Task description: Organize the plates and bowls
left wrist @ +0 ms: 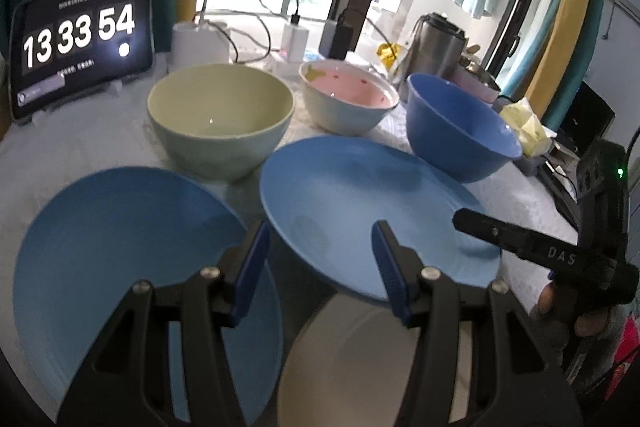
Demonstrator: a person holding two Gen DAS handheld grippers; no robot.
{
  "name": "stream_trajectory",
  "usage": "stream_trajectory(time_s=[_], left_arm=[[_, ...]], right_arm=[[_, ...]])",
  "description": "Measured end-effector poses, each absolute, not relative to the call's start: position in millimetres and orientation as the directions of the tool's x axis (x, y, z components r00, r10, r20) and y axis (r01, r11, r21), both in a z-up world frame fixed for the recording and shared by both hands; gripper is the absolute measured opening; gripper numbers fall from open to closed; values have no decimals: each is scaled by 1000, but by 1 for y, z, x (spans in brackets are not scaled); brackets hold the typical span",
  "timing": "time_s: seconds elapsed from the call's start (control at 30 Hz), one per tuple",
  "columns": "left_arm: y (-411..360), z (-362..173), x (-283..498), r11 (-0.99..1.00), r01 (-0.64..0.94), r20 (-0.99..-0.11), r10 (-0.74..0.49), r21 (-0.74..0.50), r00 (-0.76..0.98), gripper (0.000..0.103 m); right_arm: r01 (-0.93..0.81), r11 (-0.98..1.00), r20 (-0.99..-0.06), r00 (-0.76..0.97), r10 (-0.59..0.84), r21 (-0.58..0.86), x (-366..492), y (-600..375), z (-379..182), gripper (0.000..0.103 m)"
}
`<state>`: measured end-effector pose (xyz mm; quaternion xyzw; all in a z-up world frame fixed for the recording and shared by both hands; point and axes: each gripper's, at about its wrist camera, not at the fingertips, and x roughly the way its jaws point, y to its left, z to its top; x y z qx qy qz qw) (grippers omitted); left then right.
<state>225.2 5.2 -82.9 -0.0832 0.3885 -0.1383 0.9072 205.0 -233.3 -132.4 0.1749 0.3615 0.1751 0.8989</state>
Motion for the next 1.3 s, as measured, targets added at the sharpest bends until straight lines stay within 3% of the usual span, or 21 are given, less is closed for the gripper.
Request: stream_trajectory(time_s=[0.2,0.47,0.77,1.3], left_arm=[[5,-88,234,939,189,-707,-342,-288,619,55],[2,-84,228,943,208,-697,-333,-260,635,55],[7,-75,211,946,222,-665,-324,-236,673,53],[11,-59,182,951,236,-631,-310,-202,711,46]], right_arm=[[-204,875,-579,680,449,440,208,-230,-133,43],[-209,892,-576,699,423,402,200,-235,-130,33],[-229,898,-561,715,418,376,184,-231,-122,29],[-261,892,-528,731,433,370,160,-232,-110,28]])
